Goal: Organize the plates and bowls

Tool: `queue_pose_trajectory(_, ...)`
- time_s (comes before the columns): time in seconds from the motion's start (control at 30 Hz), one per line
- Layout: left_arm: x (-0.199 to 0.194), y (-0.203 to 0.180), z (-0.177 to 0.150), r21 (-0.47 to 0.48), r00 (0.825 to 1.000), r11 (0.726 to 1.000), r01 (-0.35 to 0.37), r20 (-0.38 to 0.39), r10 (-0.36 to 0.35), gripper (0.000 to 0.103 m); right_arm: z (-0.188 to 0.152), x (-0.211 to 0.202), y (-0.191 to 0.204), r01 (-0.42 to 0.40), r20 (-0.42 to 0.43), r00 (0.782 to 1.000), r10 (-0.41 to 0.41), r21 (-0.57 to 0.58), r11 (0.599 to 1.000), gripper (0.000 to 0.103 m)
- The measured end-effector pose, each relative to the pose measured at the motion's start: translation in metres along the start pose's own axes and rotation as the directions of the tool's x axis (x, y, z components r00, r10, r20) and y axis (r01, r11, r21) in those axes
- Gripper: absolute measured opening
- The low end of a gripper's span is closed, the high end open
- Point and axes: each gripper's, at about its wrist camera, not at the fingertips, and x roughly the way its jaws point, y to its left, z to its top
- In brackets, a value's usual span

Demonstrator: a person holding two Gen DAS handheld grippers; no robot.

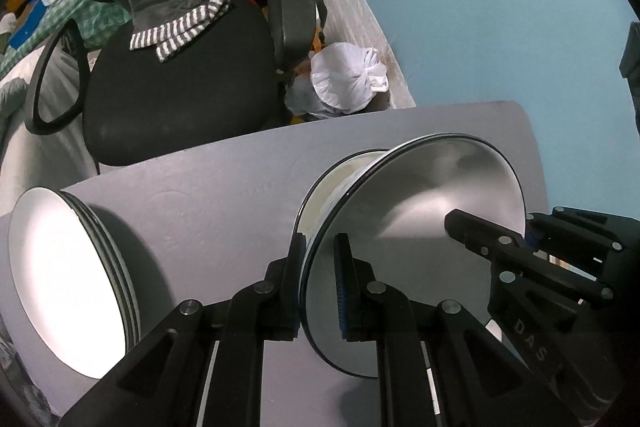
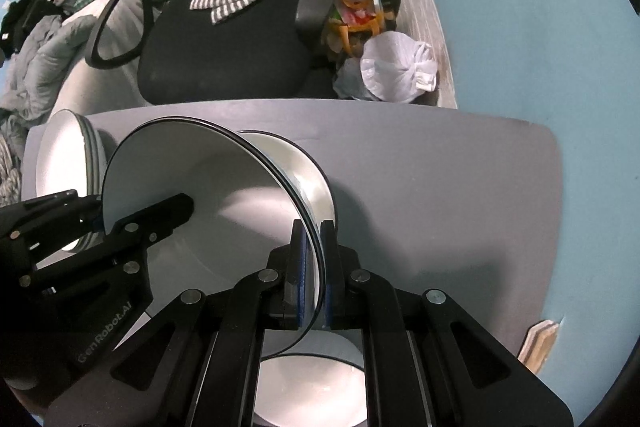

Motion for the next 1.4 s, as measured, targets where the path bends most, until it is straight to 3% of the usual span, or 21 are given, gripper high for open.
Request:
queue_pose_trajectory(0.33, 0.012, -0.007, 0.003, 0.035, 0.999, 0.999, -0.023, -0.031, 0.024, 0.012, 0.004, 0.007, -0.007, 0.017, -0.013, 1.0, -0.017, 0.022, 1.0, 0.008)
queue_pose_trajectory(0.7, 0.011, -0.008, 0.005, 0.04, 0.996, 0.999, -0.023, -0.08, 0.026, 0.019, 0.005, 0.009, -0.008, 0.04, -0.031, 0.999, -0.039, 0.047, 0.998, 0.016)
queue_pose_trajectory(0.83, 0.008, -0.011, 0.008, 0.054, 0.993, 0.998, -0.024, -0.114, 0.03, 0.025, 0.005, 0.007, -0.011, 0.032, -0.023, 0.999, -0.03, 0.063, 0.997, 0.016)
queue_pose_trajectory(0.93, 0.003, -0.011, 0.008, 0.06, 0.992, 0.996, -0.063, -0.106, 0.069, 0.046, 0.005, 0.005, -0.012, 0.023, -0.013, 1.0, -0.022, 0.07, 0.997, 0.016)
queue_pose_trajectory(1.0, 0.001, -0.009, 0.008, 0.065, 0.991, 0.995, -0.075, -0.107, 0.081, 0.046, 0.005, 0.004, -0.012, 0.013, -0.006, 1.0, -0.013, 0.072, 0.997, 0.016)
queue_pose_trajectory(1.13, -0.005, -0.003, 0.005, 0.04, 0.994, 0.999, -0.036, -0.103, 0.04, 0.048, 0.005, 0.004, -0.011, 0.013, -0.002, 1.0, -0.013, 0.079, 0.997, 0.016)
queue_pose_trajectory(1.27, -0.019, -0.002, 0.0, 0.048, 0.997, 0.997, -0.054, -0.055, 0.057, 0.053, 0.002, 0.002, -0.011, 0.013, 0.003, 1.0, -0.013, 0.095, 0.995, 0.017)
queue_pose_trajectory(1.4, -0.038, 0.0, -0.008, 0.049, 0.998, 0.997, -0.056, -0.009, 0.056, 0.059, -0.004, -0.011, -0.01, 0.034, 0.036, 0.999, -0.038, 0.103, 0.994, 0.033)
